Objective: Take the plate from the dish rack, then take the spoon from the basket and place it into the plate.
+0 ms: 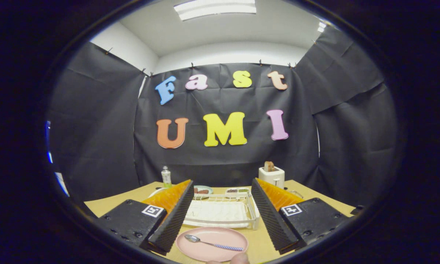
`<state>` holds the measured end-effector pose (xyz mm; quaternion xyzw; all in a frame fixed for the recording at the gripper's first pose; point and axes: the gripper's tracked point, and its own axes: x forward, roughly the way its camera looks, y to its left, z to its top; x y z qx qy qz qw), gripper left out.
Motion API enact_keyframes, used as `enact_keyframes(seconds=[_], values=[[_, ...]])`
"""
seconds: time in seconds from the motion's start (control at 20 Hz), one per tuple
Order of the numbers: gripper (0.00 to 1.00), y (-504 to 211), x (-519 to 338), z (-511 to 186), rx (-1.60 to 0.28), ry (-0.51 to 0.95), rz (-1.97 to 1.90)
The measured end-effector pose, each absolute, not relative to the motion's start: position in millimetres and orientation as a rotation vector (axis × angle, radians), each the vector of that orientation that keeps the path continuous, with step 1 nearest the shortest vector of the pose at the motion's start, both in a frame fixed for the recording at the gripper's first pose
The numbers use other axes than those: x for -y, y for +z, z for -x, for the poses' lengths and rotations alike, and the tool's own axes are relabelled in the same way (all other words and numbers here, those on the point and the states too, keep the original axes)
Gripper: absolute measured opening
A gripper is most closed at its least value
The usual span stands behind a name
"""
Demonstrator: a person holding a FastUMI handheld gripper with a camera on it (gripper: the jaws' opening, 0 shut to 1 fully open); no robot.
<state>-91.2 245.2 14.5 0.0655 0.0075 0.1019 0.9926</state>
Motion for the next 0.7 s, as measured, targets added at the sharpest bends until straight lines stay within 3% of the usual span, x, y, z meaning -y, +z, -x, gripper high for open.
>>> enact_keyframes(seconds=[0.7], values=[[1.00,-13,-234,103,-0.062,0.227,-0.070]])
